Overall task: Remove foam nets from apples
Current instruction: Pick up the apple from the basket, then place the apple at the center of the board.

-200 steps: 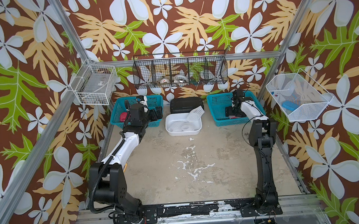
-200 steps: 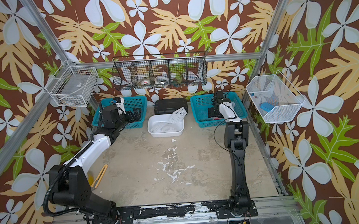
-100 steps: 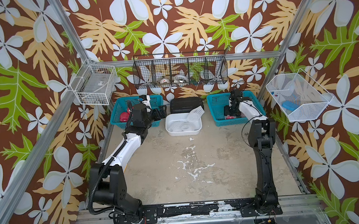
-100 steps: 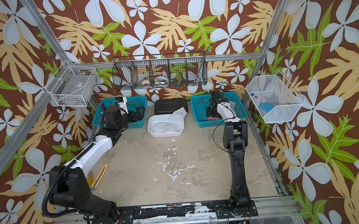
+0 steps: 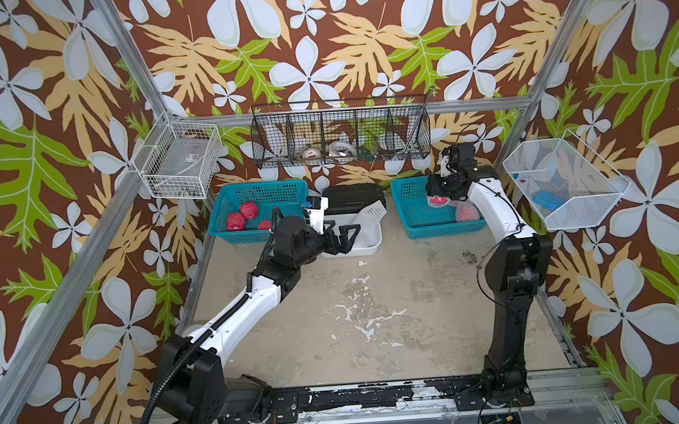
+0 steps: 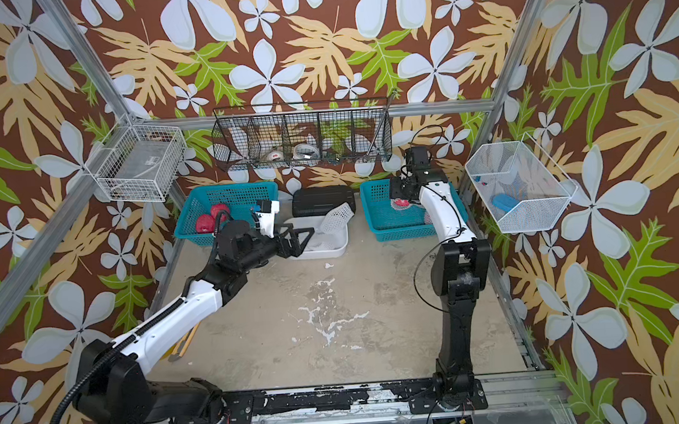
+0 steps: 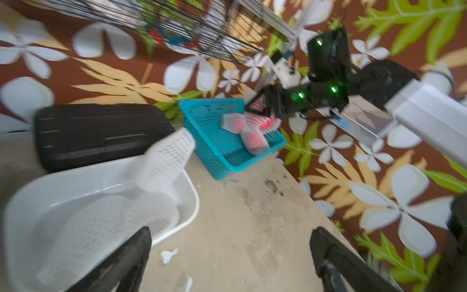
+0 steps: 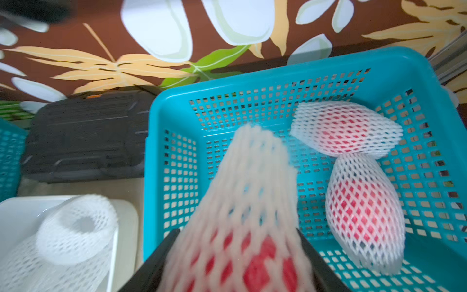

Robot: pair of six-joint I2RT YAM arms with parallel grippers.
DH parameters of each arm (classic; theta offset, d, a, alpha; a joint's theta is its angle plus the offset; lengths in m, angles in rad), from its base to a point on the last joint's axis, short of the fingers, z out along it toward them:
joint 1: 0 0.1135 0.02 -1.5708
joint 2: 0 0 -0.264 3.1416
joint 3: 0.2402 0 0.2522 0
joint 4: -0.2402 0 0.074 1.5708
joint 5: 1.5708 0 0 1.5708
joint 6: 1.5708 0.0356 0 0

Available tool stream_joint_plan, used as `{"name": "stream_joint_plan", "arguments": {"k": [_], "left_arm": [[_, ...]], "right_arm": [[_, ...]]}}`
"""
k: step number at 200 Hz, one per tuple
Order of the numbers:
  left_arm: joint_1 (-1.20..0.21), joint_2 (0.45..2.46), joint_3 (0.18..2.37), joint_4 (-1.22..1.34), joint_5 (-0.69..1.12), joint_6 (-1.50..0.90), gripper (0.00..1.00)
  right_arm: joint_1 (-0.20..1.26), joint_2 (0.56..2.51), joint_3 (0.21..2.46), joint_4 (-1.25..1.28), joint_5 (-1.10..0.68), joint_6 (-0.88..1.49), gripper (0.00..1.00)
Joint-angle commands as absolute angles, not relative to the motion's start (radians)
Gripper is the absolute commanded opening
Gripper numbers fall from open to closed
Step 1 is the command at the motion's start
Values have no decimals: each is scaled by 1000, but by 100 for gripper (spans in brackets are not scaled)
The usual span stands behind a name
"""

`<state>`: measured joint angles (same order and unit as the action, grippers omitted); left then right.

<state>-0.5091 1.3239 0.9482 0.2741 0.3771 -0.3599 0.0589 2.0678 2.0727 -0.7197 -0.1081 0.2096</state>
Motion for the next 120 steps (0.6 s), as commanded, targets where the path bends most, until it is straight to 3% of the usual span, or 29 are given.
{"name": "stream_joint_plan", "arguments": {"k": [1,31,83,120], "left_arm": [[-561,1257,841,373,407,-339,100],[-576,1131,616,470,334,-333,100],[-575,1063,413,492,169,-377,100],[-575,989,306,511,66,-413,100]], "right_arm": [[103,1944,1933,-673,-186,216,62],[240,1710,1629,-528,-250,213,62],[674,1519,1179,-264,-260,-6,68],[738,1522,940,-36,-249,-8,68]]}}
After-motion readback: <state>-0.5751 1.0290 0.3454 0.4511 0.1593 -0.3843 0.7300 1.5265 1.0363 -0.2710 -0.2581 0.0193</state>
